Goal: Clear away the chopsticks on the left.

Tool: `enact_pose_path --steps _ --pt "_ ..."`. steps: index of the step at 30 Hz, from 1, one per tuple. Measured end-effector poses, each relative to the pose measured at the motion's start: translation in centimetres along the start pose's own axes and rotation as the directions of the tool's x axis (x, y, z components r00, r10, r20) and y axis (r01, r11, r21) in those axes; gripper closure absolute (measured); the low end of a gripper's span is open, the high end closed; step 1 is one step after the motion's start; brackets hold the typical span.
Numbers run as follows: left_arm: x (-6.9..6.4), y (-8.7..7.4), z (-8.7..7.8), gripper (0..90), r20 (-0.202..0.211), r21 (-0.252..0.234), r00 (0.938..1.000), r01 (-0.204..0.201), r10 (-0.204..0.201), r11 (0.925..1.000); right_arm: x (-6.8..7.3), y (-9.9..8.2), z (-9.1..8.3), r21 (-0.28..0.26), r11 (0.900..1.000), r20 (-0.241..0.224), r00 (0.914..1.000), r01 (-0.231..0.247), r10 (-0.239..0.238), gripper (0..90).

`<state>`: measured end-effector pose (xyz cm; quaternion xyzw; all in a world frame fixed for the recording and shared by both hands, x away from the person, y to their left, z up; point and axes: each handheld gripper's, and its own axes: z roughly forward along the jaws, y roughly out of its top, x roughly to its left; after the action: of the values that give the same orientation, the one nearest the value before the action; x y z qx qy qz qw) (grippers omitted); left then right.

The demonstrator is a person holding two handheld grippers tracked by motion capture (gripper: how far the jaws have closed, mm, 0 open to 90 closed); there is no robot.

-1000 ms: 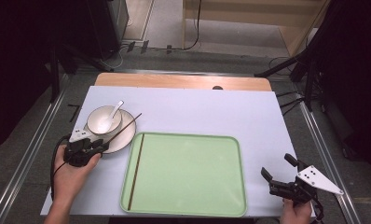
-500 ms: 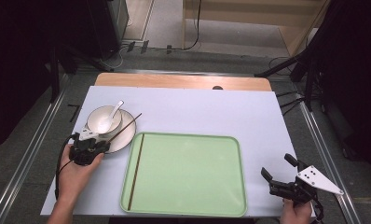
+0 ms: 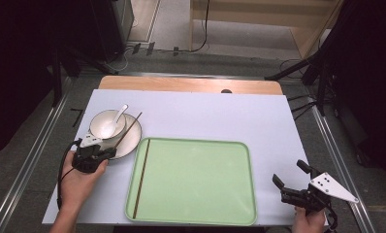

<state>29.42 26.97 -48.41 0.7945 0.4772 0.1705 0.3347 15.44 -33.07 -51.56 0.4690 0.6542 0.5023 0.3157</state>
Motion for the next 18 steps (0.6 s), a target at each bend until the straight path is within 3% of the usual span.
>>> enact_pose_path --steps 7,13,18 --pt "-1.0 0.2 -1.2 85.1 0.035 -0.034 0.9988 0.035 -0.033 0.9988 0.0 0.0 -0.1 -0.003 1.0000 0.000 1.0000 0.005 -0.005 1.0" --pt "-2.9 -0.1 -1.5 85.1 0.077 -0.030 0.9963 0.041 -0.038 0.9987 0.0 0.0 -0.1 -0.003 1.0000 0.000 1.0000 0.005 -0.005 1.1" --pt "-5.3 -0.4 -1.2 85.1 0.116 -0.026 0.9921 0.051 -0.048 0.9984 0.0 0.0 0.0 -0.002 1.0000 -0.001 1.0000 0.008 -0.008 1.0"
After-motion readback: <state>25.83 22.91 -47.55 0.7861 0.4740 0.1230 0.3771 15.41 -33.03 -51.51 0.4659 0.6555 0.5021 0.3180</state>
